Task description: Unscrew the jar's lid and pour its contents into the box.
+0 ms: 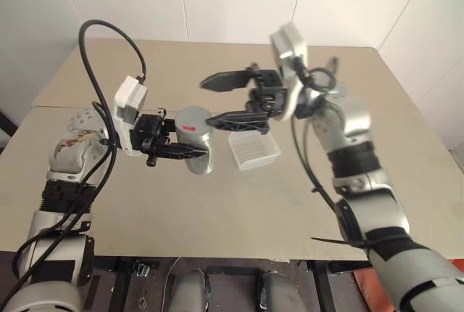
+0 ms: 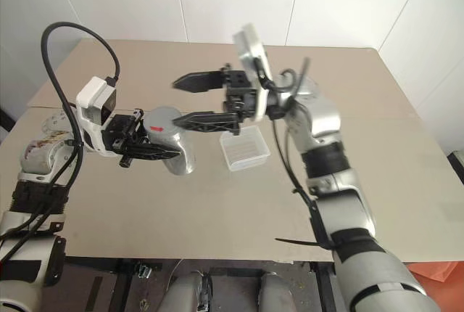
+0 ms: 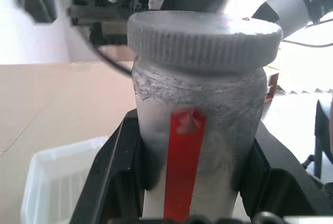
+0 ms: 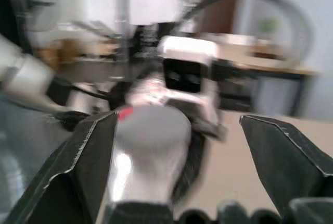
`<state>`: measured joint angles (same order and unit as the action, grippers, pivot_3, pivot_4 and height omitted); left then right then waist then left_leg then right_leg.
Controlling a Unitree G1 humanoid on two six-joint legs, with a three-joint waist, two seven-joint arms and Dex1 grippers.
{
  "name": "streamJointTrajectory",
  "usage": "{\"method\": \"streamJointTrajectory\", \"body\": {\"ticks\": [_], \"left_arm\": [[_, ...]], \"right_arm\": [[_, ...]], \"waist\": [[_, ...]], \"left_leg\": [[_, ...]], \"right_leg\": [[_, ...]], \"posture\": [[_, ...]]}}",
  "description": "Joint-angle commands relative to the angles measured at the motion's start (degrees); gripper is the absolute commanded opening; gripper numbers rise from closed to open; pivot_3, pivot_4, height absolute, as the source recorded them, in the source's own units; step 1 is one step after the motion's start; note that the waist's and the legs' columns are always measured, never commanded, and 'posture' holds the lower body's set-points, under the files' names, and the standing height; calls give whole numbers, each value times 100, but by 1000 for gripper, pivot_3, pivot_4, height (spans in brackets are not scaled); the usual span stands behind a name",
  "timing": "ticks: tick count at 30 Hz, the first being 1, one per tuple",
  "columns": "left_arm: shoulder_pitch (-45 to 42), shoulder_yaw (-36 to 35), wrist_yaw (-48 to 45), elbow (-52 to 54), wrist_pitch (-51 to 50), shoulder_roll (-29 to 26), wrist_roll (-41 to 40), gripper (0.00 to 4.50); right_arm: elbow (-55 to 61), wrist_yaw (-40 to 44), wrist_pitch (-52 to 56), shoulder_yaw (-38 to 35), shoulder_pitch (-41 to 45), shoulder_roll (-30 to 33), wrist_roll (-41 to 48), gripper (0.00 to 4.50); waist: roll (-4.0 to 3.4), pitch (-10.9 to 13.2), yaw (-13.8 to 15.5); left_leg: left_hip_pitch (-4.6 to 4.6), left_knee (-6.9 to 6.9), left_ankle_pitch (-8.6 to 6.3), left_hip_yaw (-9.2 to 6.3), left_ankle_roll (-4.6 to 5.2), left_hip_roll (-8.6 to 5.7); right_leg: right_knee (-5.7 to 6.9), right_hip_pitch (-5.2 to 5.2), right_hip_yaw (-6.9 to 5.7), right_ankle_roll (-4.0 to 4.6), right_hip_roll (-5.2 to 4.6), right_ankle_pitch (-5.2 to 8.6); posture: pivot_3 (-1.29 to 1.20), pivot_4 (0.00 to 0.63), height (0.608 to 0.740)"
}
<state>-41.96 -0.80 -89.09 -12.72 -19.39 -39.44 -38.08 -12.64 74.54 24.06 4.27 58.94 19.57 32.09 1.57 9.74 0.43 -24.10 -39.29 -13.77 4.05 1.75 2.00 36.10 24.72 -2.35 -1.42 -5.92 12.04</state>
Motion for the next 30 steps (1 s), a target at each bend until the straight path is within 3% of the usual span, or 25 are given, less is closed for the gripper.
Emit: {"method": "streamJointTrajectory", "body": {"ticks": [1, 6, 12, 19, 30], "left_arm": [[-78, -247, 273, -169, 302, 98, 184, 1906], [-115, -220, 394, -267, 355, 287, 327, 1906], [-174, -197, 406, -177, 282, 405, 356, 1906], [-174, -285, 464, -36, 170, 335, 326, 1906], [16, -586, 346, 95, 49, -95, 222, 1906]], "right_arm": [[1317, -942, 625, -160, -195, 89, 97, 4433], [2485, -2558, 1510, 175, -450, -277, -152, 4433], [2319, -3485, 1493, 695, -318, -835, -792, 4433], [1960, -3580, 1515, 498, -269, -688, -933, 4433], [1663, -3170, 950, -41, -647, 568, -926, 4433]], "waist": [[0, 0, -22], [0, 0, -137], [0, 0, -134], [0, 0, -107], [1, 0, -104]], "left_leg": [[-8, 0, 1, 0, -2, 0], [-17, 1, 9, 11, -15, 7], [-18, 1, 9, 11, -14, 5], [-25, 0, 6, 9, -8, 3], [-23, 0, 5, 9, -7, 4]], "right_leg": [[6, 12, 1, 0, 0, 0], [20, 32, 6, 2, 11, -2], [20, 33, 9, 2, 11, -2], [11, 32, 6, 0, 9, -3], [10, 31, 7, 0, 10, -3]], "posture": [[0, 150, 740], [0, 150, 740], [0, 150, 740], [0, 150, 740], [0, 150, 740]]}}
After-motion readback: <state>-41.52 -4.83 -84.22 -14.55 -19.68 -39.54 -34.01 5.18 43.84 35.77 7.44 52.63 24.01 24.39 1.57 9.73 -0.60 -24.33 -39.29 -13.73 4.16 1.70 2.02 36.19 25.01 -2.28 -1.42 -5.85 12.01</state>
